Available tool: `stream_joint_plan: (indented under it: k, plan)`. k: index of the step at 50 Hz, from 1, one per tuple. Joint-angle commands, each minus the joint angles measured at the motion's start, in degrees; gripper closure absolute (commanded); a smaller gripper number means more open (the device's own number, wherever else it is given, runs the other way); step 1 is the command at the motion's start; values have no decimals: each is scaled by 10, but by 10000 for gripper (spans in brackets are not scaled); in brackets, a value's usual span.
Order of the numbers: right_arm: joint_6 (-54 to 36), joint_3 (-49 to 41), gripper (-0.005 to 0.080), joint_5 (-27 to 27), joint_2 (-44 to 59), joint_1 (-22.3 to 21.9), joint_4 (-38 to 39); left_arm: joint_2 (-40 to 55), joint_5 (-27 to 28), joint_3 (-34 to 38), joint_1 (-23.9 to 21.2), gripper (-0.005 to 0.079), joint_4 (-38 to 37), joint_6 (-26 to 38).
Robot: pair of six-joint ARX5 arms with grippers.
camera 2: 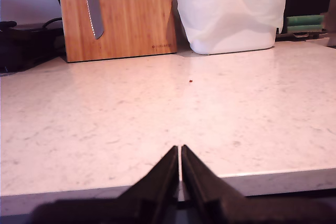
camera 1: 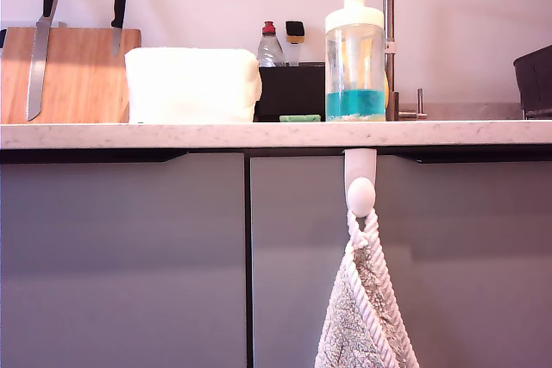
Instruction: Press the soap dispenser from the top, so some soap is dispensed
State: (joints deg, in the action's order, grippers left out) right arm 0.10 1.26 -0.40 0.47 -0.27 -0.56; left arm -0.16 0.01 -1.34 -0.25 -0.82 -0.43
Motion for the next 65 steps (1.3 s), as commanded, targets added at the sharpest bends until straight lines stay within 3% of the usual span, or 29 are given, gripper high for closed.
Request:
stream_joint_plan:
  k: [1, 22, 30, 40, 54, 56, 61, 63, 65]
  plan:
    - [72, 49, 765, -39, -3, 3, -14, -6, 92, -38, -19, 766, -34, -43]
    - [84, 63, 765, -49, -3, 3, 11, -6, 118, -61, -19, 766, -12, -63]
    - [91, 113, 765, -108, -3, 3, -10, -5, 176, -112, -19, 766, -27, -77]
    - [91, 185, 765, -178, -2, 3, -90, 41, 278, -194, -19, 766, -131, -78]
    - [91, 237, 757, -272, 25, 3, -165, 170, 367, -274, -19, 766, -134, -74]
    - [84, 237, 668, -283, 33, 3, -165, 191, 373, -282, -19, 766, -125, -75]
    - [96, 237, 253, -291, 64, 3, -162, 242, 389, -299, -22, 766, -105, -75]
    - [107, 237, 156, -290, 80, 3, -162, 261, 395, -307, -24, 766, -100, -75]
    - [106, 237, 111, -289, 95, 3, -162, 279, 400, -315, -27, 766, -96, -75]
